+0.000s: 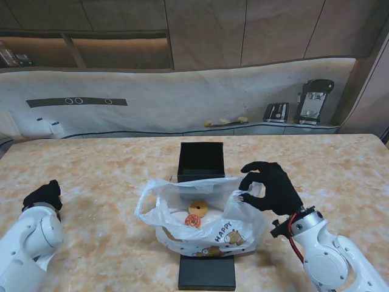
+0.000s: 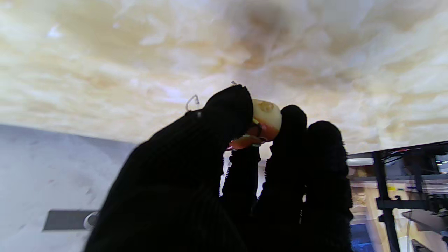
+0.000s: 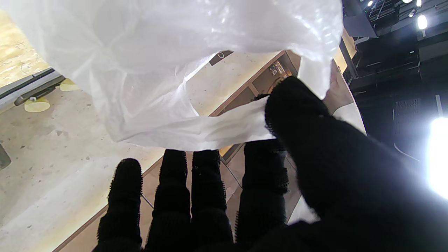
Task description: Pack mini donuts into a plastic bag, tie the opening and put the bag into the gift box
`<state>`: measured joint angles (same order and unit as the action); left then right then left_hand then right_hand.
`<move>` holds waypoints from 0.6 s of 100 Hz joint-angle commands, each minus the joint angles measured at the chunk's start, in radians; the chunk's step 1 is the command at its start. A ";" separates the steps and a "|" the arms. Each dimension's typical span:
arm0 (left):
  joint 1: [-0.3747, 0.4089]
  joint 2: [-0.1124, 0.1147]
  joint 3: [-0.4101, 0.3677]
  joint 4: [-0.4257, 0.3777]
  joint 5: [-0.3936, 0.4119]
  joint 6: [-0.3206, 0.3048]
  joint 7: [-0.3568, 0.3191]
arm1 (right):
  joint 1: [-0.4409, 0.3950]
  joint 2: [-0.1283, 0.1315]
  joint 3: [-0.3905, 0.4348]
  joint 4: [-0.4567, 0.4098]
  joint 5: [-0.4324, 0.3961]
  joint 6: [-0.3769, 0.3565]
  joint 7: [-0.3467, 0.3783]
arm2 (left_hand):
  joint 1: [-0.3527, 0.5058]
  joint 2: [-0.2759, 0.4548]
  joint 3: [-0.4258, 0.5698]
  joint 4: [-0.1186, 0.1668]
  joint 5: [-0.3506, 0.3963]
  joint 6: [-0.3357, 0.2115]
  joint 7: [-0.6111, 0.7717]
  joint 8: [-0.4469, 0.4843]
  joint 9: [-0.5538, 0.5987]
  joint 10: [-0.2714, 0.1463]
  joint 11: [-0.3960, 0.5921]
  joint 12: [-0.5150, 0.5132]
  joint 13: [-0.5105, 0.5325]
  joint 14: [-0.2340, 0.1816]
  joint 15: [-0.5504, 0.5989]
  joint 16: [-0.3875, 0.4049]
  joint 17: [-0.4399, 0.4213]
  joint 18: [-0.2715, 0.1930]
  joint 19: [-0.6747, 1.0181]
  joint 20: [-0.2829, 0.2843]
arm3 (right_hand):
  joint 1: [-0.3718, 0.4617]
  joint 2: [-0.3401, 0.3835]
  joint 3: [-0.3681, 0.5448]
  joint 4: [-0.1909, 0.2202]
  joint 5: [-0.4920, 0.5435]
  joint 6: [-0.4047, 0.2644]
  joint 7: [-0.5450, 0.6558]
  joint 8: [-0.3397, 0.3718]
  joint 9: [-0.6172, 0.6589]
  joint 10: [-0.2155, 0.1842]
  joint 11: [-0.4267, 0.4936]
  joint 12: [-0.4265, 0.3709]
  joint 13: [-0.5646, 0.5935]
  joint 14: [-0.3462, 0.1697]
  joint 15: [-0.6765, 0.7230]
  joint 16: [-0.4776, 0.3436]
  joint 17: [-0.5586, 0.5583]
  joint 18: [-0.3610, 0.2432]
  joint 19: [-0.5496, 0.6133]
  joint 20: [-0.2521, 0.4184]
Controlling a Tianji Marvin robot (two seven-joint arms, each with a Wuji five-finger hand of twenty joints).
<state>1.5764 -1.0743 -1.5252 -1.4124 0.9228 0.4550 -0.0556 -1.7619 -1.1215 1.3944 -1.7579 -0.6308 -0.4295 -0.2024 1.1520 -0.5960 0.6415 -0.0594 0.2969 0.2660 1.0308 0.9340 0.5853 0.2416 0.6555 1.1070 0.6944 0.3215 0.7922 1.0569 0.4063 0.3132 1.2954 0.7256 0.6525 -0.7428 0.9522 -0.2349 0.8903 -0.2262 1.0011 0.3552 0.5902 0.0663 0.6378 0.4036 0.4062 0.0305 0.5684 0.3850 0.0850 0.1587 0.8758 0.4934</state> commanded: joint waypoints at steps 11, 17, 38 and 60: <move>0.061 0.001 -0.058 -0.156 -0.004 -0.058 -0.031 | -0.012 -0.007 -0.008 -0.003 0.003 0.009 0.006 | 0.062 -0.002 0.095 0.007 0.021 0.002 0.055 0.003 0.061 0.001 0.055 0.021 0.040 -0.011 0.059 0.029 -0.011 0.015 0.022 0.031 | 0.018 -0.015 0.039 -0.006 0.033 -0.046 0.028 0.001 0.020 -0.015 0.000 -0.012 0.009 -0.001 0.003 0.017 -0.001 -0.005 0.006 -0.008; 0.083 0.000 -0.080 -0.215 -0.010 -0.090 -0.044 | -0.013 -0.007 -0.009 -0.004 0.003 0.011 0.004 | 0.064 -0.004 0.094 0.007 0.026 0.004 0.052 0.000 0.068 0.002 0.055 0.020 0.042 -0.009 0.055 0.029 -0.013 0.019 0.022 0.034 | 0.018 -0.015 0.038 -0.006 0.033 -0.048 0.028 0.001 0.020 -0.014 0.000 -0.012 0.010 -0.003 0.003 0.017 -0.001 -0.005 0.006 -0.008; 0.125 0.001 -0.117 -0.393 -0.107 -0.194 -0.129 | -0.019 -0.009 -0.009 -0.007 0.006 0.015 -0.002 | 0.068 -0.004 0.085 0.007 0.036 0.005 0.045 -0.003 0.076 0.001 0.042 0.019 0.045 -0.004 0.041 0.028 -0.016 0.028 0.018 0.040 | 0.019 -0.016 0.039 -0.005 0.032 -0.045 0.028 0.002 0.019 -0.012 0.000 -0.012 0.008 -0.001 0.003 0.017 -0.002 -0.005 0.006 -0.008; 0.128 0.011 -0.099 -0.504 -0.229 -0.297 -0.216 | -0.024 -0.010 -0.008 -0.009 0.008 0.011 -0.009 | 0.077 0.000 0.066 0.008 0.043 -0.001 0.038 -0.006 0.085 -0.001 0.026 0.028 0.047 -0.005 0.032 0.030 -0.016 0.026 0.010 0.041 | 0.018 -0.015 0.039 -0.005 0.032 -0.045 0.027 0.003 0.019 -0.013 -0.001 -0.012 0.009 -0.003 0.003 0.017 -0.001 -0.007 0.005 -0.009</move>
<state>1.7070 -1.0640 -1.6431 -1.8766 0.7020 0.1641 -0.2522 -1.7723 -1.1237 1.3887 -1.7608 -0.6237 -0.4163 -0.2202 1.1520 -0.6083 0.6425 -0.0595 0.3231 0.2682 1.0310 0.9302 0.6204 0.2416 0.6530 1.1070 0.7113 0.3343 0.7998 1.0589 0.3983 0.3388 1.2996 0.7399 0.6525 -0.7428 0.9522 -0.2349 0.8903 -0.2262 1.0011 0.3552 0.5902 0.0663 0.6378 0.4035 0.4062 0.0305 0.5684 0.3850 0.0851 0.1587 0.8758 0.4934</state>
